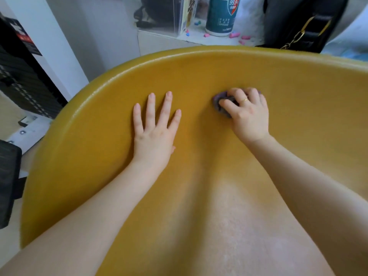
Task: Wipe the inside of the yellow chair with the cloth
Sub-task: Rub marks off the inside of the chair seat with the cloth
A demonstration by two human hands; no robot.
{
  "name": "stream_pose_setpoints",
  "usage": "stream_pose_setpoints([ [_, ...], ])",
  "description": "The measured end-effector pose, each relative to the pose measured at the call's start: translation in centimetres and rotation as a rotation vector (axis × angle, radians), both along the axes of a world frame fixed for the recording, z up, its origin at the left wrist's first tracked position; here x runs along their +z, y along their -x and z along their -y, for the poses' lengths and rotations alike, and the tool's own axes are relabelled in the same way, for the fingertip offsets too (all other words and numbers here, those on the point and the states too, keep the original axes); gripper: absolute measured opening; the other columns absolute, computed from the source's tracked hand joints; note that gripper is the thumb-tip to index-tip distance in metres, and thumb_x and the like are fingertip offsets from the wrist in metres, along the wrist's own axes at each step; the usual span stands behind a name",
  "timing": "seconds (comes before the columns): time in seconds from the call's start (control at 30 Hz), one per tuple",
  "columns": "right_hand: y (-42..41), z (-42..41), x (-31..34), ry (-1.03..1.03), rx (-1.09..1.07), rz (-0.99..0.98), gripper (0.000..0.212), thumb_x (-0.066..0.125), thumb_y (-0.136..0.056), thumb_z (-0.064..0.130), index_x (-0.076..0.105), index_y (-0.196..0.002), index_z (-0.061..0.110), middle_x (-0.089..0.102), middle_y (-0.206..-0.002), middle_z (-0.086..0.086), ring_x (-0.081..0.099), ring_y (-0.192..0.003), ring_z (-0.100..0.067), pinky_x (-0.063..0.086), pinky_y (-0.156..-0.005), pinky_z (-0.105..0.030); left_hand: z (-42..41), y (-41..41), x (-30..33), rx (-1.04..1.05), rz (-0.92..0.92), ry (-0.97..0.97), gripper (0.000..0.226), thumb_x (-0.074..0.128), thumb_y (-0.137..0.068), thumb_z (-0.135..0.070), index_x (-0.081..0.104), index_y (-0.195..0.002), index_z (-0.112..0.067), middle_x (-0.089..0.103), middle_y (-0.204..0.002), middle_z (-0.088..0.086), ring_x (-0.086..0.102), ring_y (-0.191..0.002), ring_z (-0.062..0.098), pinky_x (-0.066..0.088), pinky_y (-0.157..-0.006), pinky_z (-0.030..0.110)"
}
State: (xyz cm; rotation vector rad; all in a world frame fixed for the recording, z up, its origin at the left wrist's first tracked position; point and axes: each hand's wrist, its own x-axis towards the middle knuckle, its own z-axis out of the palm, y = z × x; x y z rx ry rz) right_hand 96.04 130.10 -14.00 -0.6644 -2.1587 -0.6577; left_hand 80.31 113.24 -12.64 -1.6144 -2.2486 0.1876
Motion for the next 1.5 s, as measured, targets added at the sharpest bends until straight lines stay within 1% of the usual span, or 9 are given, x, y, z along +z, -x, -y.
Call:
stream_pose_setpoints([
  [0.1,0.6,-2.1,3.6,-0.109,-0.107,-0.15,0.015,0.061,-0.077,0.007,0.063,-0.086,0.019,0.067,-0.098,-0.006,0.04,-0.086,-0.025,0.038,-0.065,-0.035,-2.1,-0.5,0.7,-0.073,-0.1,-0.187,0.099,0.081,-0.054,-0.052,0.043,-0.139,-0.02,0.027,-0.152,0.012,0.034,-0.134,0.036,0.022,-0.109,0.052],
  [0.27,2.1,-2.3,2.3,-0.071,-0.102,-0.322,0.029,0.054,-0.066,0.004,0.059,-0.092,0.018,0.056,-0.108,-0.005,0.041,-0.087,-0.025,0.036,-0.063,-0.035,-6.2,-1.3,0.9,-0.109,-0.118,-0.119,0.127,0.075,-0.06,-0.056,-0.002,-0.149,-0.009,-0.004,-0.157,0.015,0.002,-0.144,0.033,-0.007,-0.11,0.043],
  [0.5,-3.3,5.1,-10.6,0.205,-0.012,0.096,0.025,0.05,-0.071,0.005,0.048,-0.09,0.022,0.048,-0.107,-0.005,0.05,-0.075,-0.028,0.033,-0.065,-0.036,-7.2,-0.1,-1.0,-0.096,-0.279,-0.175,0.145,0.071,-0.027,-0.076,0.013,-0.144,-0.012,0.027,-0.153,0.004,0.031,-0.139,0.023,0.014,-0.112,0.037],
  [0.73,-2.6,-0.7,-1.3,0.01,-0.126,-0.061,0.016,0.059,-0.082,0.012,0.053,-0.094,0.02,0.065,-0.099,-0.011,0.042,-0.083,-0.028,0.034,-0.067,-0.039,-7.0,-0.5,-0.7,-0.052,-0.252,-0.103,0.142,0.069,-0.048,-0.074,-0.013,-0.144,-0.009,0.001,-0.158,0.006,0.008,-0.144,0.026,-0.006,-0.114,0.041],
  [0.9,-0.7,-4.2,3.0,-0.201,-0.142,-0.218,0.025,0.054,-0.078,0.001,0.055,-0.096,0.019,0.046,-0.111,-0.004,0.042,-0.092,-0.027,0.035,-0.072,-0.039,-7.2,-0.7,-0.7,-0.019,-0.26,-0.083,0.142,0.067,-0.048,-0.076,-0.014,-0.144,-0.009,0.002,-0.158,0.005,0.009,-0.144,0.026,-0.009,-0.109,0.041],
  [1.03,-0.4,-2.6,-2.0,-0.099,-0.126,-0.297,0.027,0.042,-0.083,-0.001,0.052,-0.1,0.018,0.041,-0.116,-0.008,0.042,-0.093,-0.029,0.038,-0.073,-0.04,-7.4,-0.7,-0.9,-0.033,-0.27,-0.093,0.143,0.067,-0.044,-0.078,-0.011,-0.144,-0.012,-0.002,-0.156,0.004,0.011,-0.144,0.027,-0.006,-0.109,0.043],
  [1.23,-4.3,4.3,-11.5,0.122,-0.035,0.014,0.028,0.045,-0.078,0.002,0.053,-0.098,0.02,0.045,-0.113,-0.007,0.044,-0.084,-0.029,0.039,-0.067,-0.037,-7.4,-0.7,-0.9,-0.057,-0.22,-0.075,0.141,0.067,-0.049,-0.075,-0.018,-0.142,-0.012,-0.019,-0.148,0.004,0.004,-0.145,0.028,-0.009,-0.108,0.042],
  [1.33,-4.2,3.1,-8.8,0.101,-0.036,0.044,0.019,0.048,-0.082,0.008,0.05,-0.097,0.02,0.044,-0.109,-0.004,0.042,-0.078,-0.026,0.041,-0.059,-0.035,-7.6,-0.8,-0.8,-0.077,-0.148,-0.028,0.134,0.065,-0.064,-0.068,-0.033,-0.136,-0.012,-0.03,-0.15,0.005,-0.013,-0.143,0.03,-0.023,-0.103,0.044],
  [1.5,0.1,-1.4,1.2,0.12,-0.164,-0.376,0.033,0.044,-0.065,0.008,0.049,-0.097,0.014,0.055,-0.103,-0.016,0.05,-0.065,-0.031,0.033,-0.062,-0.034,-7.5,-0.9,-0.5,-0.084,-0.078,-0.003,0.131,0.064,-0.07,-0.063,-0.039,-0.134,-0.012,-0.033,-0.15,0.006,-0.021,-0.14,0.03,-0.028,-0.102,0.045],
])
